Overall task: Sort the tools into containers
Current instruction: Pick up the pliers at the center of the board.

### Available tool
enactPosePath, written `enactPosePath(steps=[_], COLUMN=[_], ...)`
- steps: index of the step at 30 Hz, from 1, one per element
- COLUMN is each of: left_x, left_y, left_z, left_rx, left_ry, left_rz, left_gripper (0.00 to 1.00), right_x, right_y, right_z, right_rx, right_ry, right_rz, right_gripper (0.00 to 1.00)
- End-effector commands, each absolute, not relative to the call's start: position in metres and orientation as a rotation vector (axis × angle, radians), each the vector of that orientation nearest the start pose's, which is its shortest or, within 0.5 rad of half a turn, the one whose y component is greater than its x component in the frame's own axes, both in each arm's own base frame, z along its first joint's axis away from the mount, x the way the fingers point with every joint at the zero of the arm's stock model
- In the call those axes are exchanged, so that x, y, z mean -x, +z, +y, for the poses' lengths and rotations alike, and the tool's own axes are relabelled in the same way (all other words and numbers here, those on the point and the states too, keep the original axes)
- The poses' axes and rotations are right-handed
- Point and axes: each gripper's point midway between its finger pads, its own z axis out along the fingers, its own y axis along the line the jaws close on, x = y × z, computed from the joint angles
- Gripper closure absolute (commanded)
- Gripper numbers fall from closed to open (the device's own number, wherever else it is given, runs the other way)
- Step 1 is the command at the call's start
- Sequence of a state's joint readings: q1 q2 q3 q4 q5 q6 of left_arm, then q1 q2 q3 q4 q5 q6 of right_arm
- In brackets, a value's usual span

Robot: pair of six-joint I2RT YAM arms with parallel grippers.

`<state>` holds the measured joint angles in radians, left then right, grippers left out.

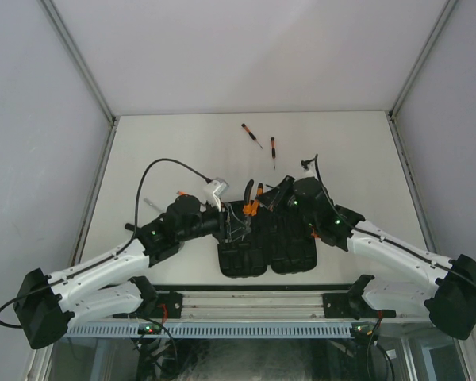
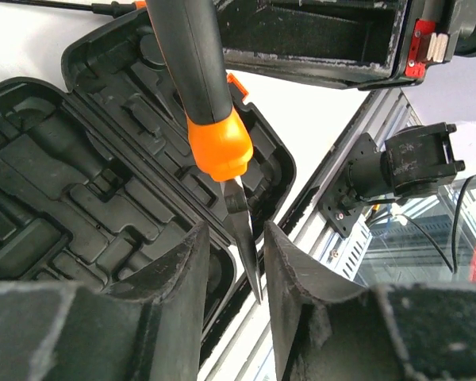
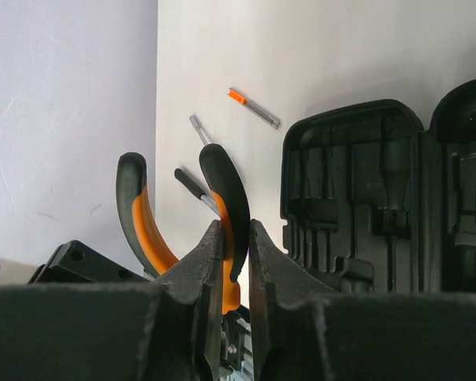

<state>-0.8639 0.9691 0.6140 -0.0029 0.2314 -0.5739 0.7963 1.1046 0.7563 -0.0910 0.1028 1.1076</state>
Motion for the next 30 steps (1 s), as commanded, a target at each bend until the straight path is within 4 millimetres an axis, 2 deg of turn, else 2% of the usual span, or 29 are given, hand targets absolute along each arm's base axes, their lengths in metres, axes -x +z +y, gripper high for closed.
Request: enactPosePath(steps=[1,7,17,20,30], left_x=[-0.180,-0.181,-0.185,-0.184,-0.184], left_y=[0.220,0.217,0.218,0.219,0.228], left_z=[-0.303,-0.302,-0.297,-0.296,-0.287], left_rx=[-0.473,-0.468,-0.438,-0.452,-0.443], left_ry=[-1.161,-1.147,-1.109,-1.108,-1.076], left_rz=[1.943,1.955,1.957,1.950,1.910], left_gripper=[0.63,0.72,0.99,1.00,1.00], right_x=[-0.245,-0.241,-0.237,-0.235,-0.228], right_y=[0.238,0.240,0.245,0.246,0.253], right_z=[0.294,0.296,0.299,0.298,0.302], right_rx=[-0.376,-0.352,-0.289,-0.277,-0.202], right_ry=[1.187,1.191,1.202,1.194,1.205], right_rz=[2.065,2.067,2.051,2.046,2.024], right_gripper=[1.00,1.00,0.99,0.94,0.70])
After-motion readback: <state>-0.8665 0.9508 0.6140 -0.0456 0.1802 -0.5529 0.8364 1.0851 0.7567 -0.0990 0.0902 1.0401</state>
